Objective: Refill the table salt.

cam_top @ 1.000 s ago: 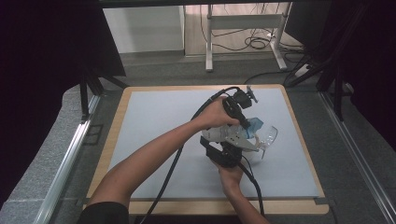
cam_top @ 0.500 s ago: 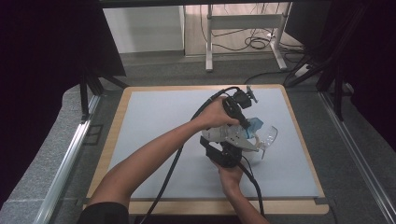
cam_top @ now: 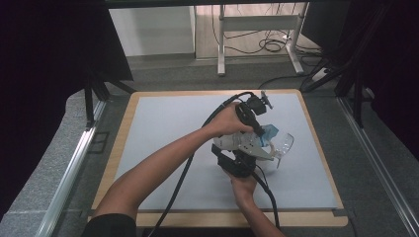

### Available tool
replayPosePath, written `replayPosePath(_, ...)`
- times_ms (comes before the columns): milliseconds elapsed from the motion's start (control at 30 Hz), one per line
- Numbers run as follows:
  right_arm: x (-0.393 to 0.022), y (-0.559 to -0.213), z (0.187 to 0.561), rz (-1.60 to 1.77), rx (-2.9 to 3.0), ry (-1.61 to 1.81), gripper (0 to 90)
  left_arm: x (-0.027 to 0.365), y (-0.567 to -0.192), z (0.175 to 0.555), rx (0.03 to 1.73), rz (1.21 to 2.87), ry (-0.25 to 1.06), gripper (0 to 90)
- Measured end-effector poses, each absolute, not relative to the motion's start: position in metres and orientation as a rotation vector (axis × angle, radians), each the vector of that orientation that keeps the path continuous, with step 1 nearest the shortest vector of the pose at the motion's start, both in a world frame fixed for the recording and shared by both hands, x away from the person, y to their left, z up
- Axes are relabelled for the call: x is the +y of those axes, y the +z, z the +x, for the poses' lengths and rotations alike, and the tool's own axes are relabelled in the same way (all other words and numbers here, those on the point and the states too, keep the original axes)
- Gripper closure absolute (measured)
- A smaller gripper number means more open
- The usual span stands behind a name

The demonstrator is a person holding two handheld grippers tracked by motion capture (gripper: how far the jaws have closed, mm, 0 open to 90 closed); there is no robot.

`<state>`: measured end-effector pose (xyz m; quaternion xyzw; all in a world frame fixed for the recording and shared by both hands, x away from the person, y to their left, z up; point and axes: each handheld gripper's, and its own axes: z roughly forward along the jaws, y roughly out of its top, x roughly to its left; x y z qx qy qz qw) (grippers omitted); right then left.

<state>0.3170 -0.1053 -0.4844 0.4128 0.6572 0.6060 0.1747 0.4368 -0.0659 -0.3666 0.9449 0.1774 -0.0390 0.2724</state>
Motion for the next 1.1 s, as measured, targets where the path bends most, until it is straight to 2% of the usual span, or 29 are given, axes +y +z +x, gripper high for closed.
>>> replayPosePath(1100, -0.1017, -0.4812, 0.3192, 1.210, 1.836, 1.732, 53.7, -0.0657, -0.3640, 0.4368, 0.468, 2.557, -0.085, 89.8)
